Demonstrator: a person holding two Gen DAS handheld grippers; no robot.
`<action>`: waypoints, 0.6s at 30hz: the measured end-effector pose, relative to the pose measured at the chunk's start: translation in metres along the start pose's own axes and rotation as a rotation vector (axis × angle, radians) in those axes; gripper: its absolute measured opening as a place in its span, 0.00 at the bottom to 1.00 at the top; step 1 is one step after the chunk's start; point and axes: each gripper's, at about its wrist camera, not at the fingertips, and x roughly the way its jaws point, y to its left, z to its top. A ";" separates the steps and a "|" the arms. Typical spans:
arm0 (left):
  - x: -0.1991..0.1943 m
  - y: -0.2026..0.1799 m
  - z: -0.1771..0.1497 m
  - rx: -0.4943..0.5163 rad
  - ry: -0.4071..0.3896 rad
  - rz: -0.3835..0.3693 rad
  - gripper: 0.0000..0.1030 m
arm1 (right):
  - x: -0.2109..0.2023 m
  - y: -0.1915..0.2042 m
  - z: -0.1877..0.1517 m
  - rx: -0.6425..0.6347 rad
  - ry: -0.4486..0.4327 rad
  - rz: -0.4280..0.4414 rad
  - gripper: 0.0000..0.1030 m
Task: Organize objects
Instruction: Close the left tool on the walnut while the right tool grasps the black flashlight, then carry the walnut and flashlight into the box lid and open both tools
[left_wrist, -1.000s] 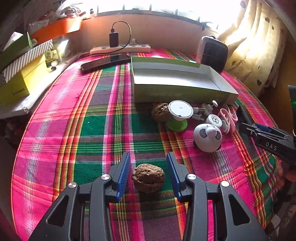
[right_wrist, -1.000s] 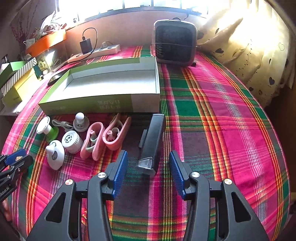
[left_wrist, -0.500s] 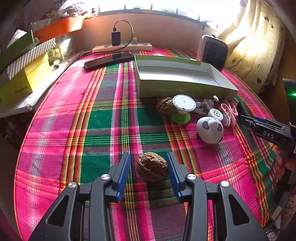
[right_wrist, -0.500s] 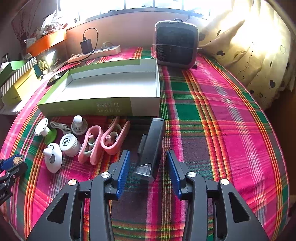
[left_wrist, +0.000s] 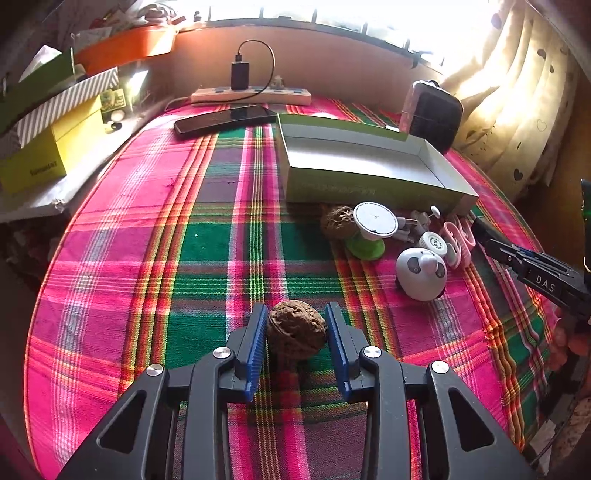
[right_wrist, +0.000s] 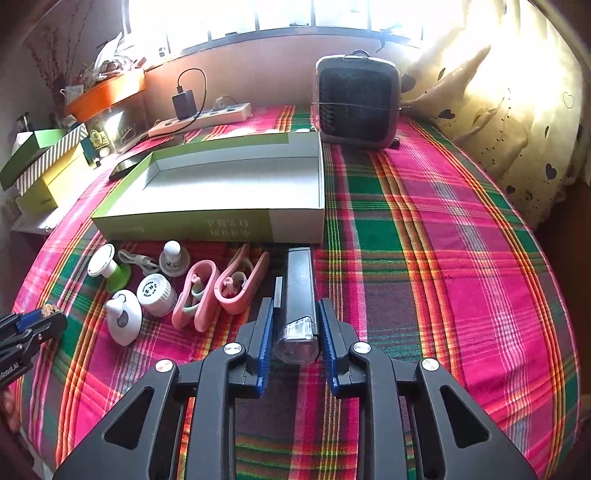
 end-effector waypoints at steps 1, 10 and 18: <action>-0.001 -0.001 0.002 0.004 -0.007 0.000 0.29 | -0.002 -0.002 0.001 0.005 -0.003 0.007 0.24; -0.007 -0.009 0.023 0.037 -0.035 -0.025 0.29 | -0.029 -0.013 0.022 0.016 -0.087 0.055 0.24; -0.010 -0.016 0.052 0.045 -0.063 -0.059 0.29 | -0.042 -0.016 0.052 -0.004 -0.127 0.072 0.24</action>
